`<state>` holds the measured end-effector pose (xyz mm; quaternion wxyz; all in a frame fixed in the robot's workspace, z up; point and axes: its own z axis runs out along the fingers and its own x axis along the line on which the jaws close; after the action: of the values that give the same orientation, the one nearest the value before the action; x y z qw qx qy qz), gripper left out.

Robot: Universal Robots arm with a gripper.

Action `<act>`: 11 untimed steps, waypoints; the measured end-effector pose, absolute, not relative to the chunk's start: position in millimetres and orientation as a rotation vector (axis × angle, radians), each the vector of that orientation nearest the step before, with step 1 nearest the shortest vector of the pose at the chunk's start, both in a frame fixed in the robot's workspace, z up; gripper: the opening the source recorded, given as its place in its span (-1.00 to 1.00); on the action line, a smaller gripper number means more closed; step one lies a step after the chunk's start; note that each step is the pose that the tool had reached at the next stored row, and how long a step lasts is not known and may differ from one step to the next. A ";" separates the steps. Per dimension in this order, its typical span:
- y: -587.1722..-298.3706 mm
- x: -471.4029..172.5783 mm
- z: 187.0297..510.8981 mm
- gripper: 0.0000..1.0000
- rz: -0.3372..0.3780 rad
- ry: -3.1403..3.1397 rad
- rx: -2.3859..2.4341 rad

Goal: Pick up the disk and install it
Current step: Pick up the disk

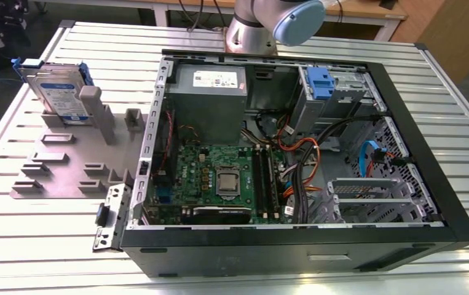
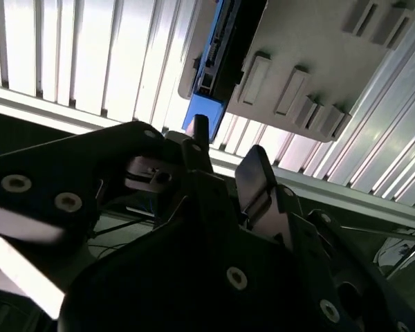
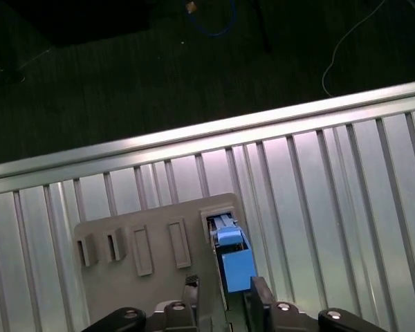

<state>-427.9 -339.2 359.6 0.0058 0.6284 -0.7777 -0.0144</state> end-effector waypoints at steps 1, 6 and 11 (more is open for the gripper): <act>-339.1 -427.9 358.7 -0.07 -0.045 -2.434 1.967; -338.0 -427.9 350.4 0.06 -0.040 -2.434 1.973; -336.9 -429.2 345.0 0.06 -0.020 -2.437 1.995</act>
<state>-429.2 -336.9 345.0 -0.0039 0.6335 -0.7737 -0.0063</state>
